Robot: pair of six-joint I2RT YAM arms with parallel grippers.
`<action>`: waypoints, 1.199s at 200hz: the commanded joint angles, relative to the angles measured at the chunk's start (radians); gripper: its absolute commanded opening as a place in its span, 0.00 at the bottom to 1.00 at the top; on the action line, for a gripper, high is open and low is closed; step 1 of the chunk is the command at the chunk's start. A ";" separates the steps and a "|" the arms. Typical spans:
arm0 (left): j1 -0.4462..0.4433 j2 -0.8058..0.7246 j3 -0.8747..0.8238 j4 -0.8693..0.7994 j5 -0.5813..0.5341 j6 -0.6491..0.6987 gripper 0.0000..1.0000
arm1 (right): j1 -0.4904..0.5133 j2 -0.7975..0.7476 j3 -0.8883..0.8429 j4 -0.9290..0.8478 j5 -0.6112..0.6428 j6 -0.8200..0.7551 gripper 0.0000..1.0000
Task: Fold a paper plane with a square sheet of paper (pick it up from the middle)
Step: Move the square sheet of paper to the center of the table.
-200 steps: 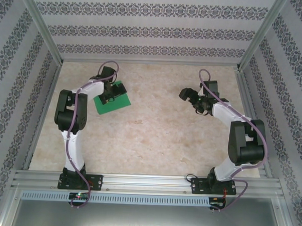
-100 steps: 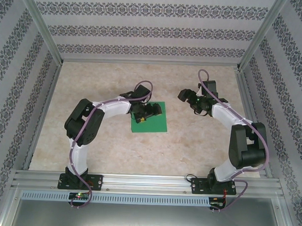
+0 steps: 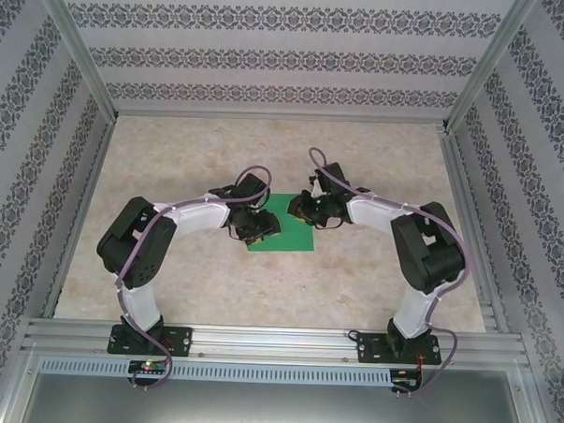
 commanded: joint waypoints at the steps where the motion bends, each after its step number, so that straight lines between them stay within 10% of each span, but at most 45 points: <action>1: 0.005 -0.041 -0.016 -0.059 -0.036 0.013 0.45 | 0.013 0.040 0.050 -0.002 -0.014 0.009 0.24; 186: 0.046 -0.260 -0.240 -0.049 -0.039 0.036 0.38 | -0.010 0.174 0.076 -0.118 0.038 -0.091 0.25; 240: 0.045 -0.146 -0.152 0.020 0.020 0.031 0.14 | -0.005 0.189 0.087 -0.133 0.043 -0.094 0.24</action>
